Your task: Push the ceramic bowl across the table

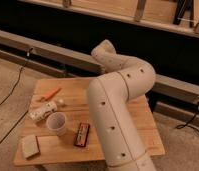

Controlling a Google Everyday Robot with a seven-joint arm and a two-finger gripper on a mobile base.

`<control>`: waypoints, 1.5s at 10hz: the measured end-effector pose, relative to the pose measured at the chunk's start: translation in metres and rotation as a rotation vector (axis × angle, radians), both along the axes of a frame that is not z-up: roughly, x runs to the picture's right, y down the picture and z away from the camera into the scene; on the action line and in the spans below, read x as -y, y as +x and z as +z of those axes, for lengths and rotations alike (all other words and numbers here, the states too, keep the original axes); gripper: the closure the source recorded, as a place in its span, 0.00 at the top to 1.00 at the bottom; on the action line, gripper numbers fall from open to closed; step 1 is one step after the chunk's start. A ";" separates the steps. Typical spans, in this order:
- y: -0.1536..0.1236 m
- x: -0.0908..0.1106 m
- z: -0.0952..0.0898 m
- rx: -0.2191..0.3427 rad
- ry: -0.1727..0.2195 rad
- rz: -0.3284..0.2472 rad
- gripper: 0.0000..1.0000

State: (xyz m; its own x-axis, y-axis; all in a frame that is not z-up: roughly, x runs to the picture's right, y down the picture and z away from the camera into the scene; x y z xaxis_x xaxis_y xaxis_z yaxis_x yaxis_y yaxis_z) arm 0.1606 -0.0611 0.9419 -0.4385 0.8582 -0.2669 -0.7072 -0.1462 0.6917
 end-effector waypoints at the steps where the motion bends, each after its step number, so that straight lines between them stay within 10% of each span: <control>1: -0.008 -0.007 -0.001 -0.032 -0.009 -0.017 0.65; 6: -0.051 -0.034 0.006 0.032 -0.054 -0.014 0.65; 15: -0.099 -0.061 0.019 0.469 -0.050 0.216 0.65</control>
State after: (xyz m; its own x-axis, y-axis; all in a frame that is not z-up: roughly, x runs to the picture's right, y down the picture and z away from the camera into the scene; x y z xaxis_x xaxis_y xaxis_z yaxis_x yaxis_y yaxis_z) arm 0.0616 0.0003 0.9610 -0.4274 0.7423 -0.5160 -0.9003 -0.2977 0.3174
